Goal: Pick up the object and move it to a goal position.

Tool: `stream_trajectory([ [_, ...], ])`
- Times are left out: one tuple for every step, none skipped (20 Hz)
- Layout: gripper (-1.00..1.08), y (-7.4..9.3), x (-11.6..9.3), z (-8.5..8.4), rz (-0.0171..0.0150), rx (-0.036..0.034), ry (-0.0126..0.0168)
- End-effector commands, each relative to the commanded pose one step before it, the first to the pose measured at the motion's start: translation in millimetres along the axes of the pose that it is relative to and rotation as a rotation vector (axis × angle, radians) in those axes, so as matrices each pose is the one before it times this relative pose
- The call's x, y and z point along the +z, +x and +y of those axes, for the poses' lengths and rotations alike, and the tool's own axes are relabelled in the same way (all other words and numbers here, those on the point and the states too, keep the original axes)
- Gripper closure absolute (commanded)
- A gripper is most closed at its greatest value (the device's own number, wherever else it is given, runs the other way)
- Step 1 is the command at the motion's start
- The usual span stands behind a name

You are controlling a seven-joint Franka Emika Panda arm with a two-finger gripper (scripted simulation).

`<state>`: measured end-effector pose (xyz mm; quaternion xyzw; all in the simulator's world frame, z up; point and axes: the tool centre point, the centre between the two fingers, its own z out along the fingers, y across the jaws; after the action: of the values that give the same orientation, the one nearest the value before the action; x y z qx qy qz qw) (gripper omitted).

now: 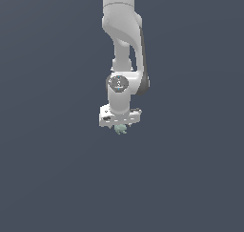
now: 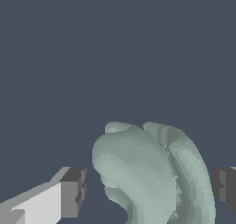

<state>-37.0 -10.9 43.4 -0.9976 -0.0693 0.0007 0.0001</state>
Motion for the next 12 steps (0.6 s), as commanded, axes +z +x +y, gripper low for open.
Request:
stream_trajectory([
  [-0.92,0.85,3.63,0.05,0.00147,-0.00050,-0.00030],
  [-0.92,0.07,0.23,0.02,0.00000,0.00000,0.00000],
  [1.08,0.00,0.00,0.00,0.00000,0.00000,0.00000],
  [1.08,0.00,0.00,0.00,0.00000,0.00000,0.00000],
  [1.08,0.00,0.00,0.00,0.00000,0.00000,0.00000],
  [1.08,0.00,0.00,0.00,0.00000,0.00000,0.00000],
  [1.08,0.00,0.00,0.00,0.00000,0.00000,0.00000],
  [1.08,0.00,0.00,0.00,0.00000,0.00000,0.00000],
  [1.08,0.00,0.00,0.00,0.00000,0.00000,0.00000],
  [1.08,0.00,0.00,0.00,0.00000,0.00000,0.00000],
  [1.08,0.00,0.00,0.00,0.00000,0.00000,0.00000],
  [1.08,0.00,0.00,0.00,0.00000,0.00000,0.00000],
])
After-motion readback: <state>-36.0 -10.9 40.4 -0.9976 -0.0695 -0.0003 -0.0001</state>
